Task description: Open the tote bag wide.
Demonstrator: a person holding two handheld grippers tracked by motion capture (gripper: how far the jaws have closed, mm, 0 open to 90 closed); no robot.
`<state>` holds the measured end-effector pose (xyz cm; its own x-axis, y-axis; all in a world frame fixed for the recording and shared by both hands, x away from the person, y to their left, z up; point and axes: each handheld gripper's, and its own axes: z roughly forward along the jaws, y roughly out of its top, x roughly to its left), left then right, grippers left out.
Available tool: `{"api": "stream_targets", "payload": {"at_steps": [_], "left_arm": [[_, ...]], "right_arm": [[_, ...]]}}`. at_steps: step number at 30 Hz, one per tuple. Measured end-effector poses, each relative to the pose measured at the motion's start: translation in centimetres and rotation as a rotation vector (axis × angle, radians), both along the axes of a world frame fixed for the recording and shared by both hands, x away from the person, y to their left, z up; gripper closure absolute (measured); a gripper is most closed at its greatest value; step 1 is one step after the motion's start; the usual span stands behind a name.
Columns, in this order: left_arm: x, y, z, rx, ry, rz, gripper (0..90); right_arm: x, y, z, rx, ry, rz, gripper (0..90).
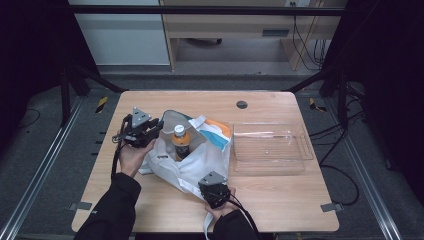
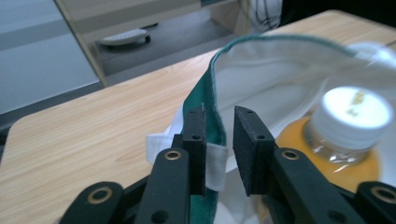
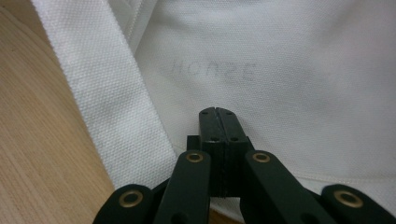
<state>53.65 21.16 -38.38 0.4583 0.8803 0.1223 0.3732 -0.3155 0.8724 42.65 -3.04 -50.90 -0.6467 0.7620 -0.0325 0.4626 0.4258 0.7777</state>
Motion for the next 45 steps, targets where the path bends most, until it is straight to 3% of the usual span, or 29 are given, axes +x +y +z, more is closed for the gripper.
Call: {"api": "stream_targets", "payload": {"at_steps": [7, 11, 15, 19, 29, 37, 43, 45], "left_arm": [[1.5, -0.6, -0.7, 0.0, 0.031, 0.018, 81.0], [2.4, -0.8, -1.0, -0.023, 0.038, 0.036, 82.2], [3.4, -1.2, -2.0, -0.007, 0.066, 0.047, 82.7], [4.1, -1.3, -3.0, -0.032, 0.084, 0.05, 82.7], [4.9, -2.1, -5.0, -0.009, 0.115, 0.036, 82.3], [3.4, -1.1, -3.5, -0.032, 0.094, 0.022, 77.5], [0.1, 0.7, -2.1, -0.041, 0.063, 0.017, 71.0], [-1.2, 1.3, -1.8, -0.068, 0.056, 0.016, 69.6]], "right_arm": [[0.0, 0.0, 0.0, 0.0, 0.001, -0.002, 90.0], [0.0, 0.0, 0.0, -0.002, -0.001, -0.001, 90.0], [0.0, 0.0, 0.0, 0.001, 0.001, 0.001, 90.0], [0.1, 0.0, 0.0, 0.002, 0.0, 0.004, 90.0], [0.1, 0.1, 0.0, 0.004, 0.0, 0.005, 90.0], [0.1, 0.0, 0.0, 0.006, 0.005, 0.004, 90.0], [0.3, -0.6, 0.1, 0.051, 0.027, -0.005, 84.8], [0.3, -0.8, 0.4, 0.058, 0.01, 0.003, 83.0]]}}
